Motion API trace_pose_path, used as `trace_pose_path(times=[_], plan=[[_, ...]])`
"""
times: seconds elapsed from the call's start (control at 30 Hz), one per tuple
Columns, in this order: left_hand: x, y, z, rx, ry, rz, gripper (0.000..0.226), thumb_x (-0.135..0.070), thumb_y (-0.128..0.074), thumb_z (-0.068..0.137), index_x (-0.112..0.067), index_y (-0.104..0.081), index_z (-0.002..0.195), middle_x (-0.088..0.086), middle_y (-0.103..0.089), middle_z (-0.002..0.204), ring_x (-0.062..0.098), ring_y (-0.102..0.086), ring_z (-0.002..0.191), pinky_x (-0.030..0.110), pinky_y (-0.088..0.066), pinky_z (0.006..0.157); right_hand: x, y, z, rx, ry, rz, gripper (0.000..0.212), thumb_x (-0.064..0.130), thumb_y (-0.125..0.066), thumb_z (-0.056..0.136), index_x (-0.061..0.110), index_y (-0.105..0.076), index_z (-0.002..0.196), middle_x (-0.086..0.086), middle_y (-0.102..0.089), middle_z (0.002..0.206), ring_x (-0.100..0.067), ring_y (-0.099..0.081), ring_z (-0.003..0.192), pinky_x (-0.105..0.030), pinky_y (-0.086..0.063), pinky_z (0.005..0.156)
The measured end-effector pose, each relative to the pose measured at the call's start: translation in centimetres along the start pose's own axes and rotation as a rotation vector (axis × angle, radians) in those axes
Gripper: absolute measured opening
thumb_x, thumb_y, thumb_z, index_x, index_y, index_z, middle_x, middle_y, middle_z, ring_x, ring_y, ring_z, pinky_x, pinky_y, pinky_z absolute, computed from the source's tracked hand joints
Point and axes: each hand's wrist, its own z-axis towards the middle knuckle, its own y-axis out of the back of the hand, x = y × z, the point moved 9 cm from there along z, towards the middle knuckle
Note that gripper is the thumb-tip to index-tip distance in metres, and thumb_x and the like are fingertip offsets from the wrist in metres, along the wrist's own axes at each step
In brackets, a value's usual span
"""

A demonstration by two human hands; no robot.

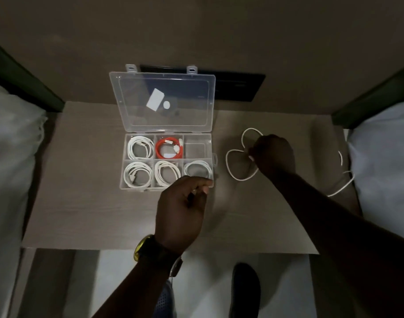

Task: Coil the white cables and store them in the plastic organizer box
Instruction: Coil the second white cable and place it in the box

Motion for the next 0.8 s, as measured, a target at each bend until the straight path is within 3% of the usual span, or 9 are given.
trace_pose_path(times=[0.07, 0.17, 0.3, 0.43, 0.53, 0.6, 0.63, 0.7, 0.8], plan=[[-0.4, -1.5, -0.1, 0.042, 0.02, 0.002, 0.017, -0.019, -0.06, 0.087, -0.025, -0.073, 0.095, -0.008, -0.071, 0.088, 0.015, -0.065, 0.067, 0.04, -0.055, 0.065, 1.4, -1.0, 0.0, 0.061, 0.085, -0.059, 0.025, 0.03, -0.069, 0.079, 0.01, -0.071, 0.094, -0.013, -0.067, 0.103, -0.036, -0.061, 0.1, -0.036, -0.051, 0.074], [-0.3, -2.8, 0.4, 0.059, 0.116, -0.051, 0.018, -0.012, -0.061, 0.089, -0.022, -0.075, 0.091, -0.008, -0.073, 0.081, 0.014, -0.067, 0.07, 0.035, -0.055, 0.065, 3.7, 1.0, -0.4, 0.002, 0.238, -0.038, 0.017, 0.017, -0.057, 0.084, 0.007, -0.07, 0.091, -0.015, -0.064, 0.1, -0.037, -0.06, 0.094, -0.036, -0.047, 0.071], [-0.3, -5.1, 1.1, 0.082, 0.497, -0.479, 0.022, -0.017, -0.054, 0.096, -0.016, -0.074, 0.088, -0.003, -0.072, 0.075, 0.013, -0.065, 0.074, 0.02, -0.053, 0.062, 6.8, 6.5, -6.5, -0.064, 0.465, 0.255, 0.007, 0.018, -0.065, 0.085, 0.02, -0.072, 0.086, -0.003, -0.066, 0.085, -0.022, -0.065, 0.072, -0.028, -0.046, 0.064], [-2.3, -6.5, 1.5, 0.117, 0.588, -0.539, 0.031, -0.022, -0.048, 0.099, -0.007, -0.072, 0.087, 0.02, -0.071, 0.079, 0.023, -0.067, 0.074, 0.036, -0.057, 0.073, 8.1, 8.7, -11.6, 0.079, 0.578, 0.398, 0.014, 0.009, -0.07, 0.084, 0.023, -0.074, 0.084, 0.004, -0.068, 0.079, -0.014, -0.063, 0.071, -0.032, -0.052, 0.065], [-2.4, -7.0, 0.6, 0.172, 0.669, -0.581, 0.033, -0.023, -0.048, 0.099, -0.004, -0.067, 0.08, 0.01, -0.059, 0.061, 0.017, -0.056, 0.049, 0.026, -0.05, 0.05, 6.0, 11.1, -10.2, -0.041, 0.52, 0.524, 0.024, 0.006, -0.067, 0.088, 0.021, -0.074, 0.106, 0.003, -0.069, 0.1, -0.012, -0.065, 0.094, -0.039, -0.055, 0.082], [-2.6, -7.3, -0.1, 0.28, 0.687, -0.567, 0.036, -0.029, -0.051, 0.097, -0.015, -0.069, 0.069, -0.002, -0.048, 0.05, 0.01, -0.042, 0.038, 0.023, -0.037, 0.043, 7.6, 10.8, -10.1, 0.082, 0.669, 0.585, 0.035, 0.005, -0.061, 0.092, 0.017, -0.066, 0.125, 0.002, -0.063, 0.126, -0.01, -0.054, 0.122, -0.031, -0.043, 0.105], [-2.6, -7.4, -0.6, 0.319, 0.716, -0.632, 0.036, -0.031, -0.051, 0.096, -0.019, -0.069, 0.067, -0.005, -0.044, 0.049, 0.008, -0.036, 0.036, 0.023, -0.031, 0.043, 8.5, 9.8, -10.3, 0.212, 0.714, 0.63, 0.031, 0.009, -0.057, 0.095, 0.014, -0.065, 0.125, 0.0, -0.064, 0.124, -0.008, -0.055, 0.121, -0.032, -0.039, 0.108], [-3.1, -8.0, -1.7, 0.416, 0.84, -0.911, 0.028, -0.032, -0.05, 0.094, -0.021, -0.065, 0.073, -0.008, -0.038, 0.052, 0.006, -0.029, 0.037, 0.022, -0.025, 0.045, 9.1, 8.3, -10.1, 0.374, 0.674, 0.741, 0.021, 0.013, -0.05, 0.1, 0.007, -0.068, 0.108, -0.005, -0.068, 0.099, -0.013, -0.063, 0.096, -0.039, -0.047, 0.094], [-4.7, -8.0, -2.6, 0.568, 0.91, -1.171, 0.02, -0.027, -0.046, 0.087, -0.017, -0.057, 0.075, -0.007, -0.036, 0.057, 0.007, -0.029, 0.042, 0.025, -0.024, 0.05, 8.2, 8.2, -8.6, 0.35, 0.562, 0.857, 0.017, 0.015, -0.051, 0.1, 0.004, -0.06, 0.09, -0.006, -0.058, 0.082, -0.011, -0.057, 0.075, -0.031, -0.05, 0.069]])
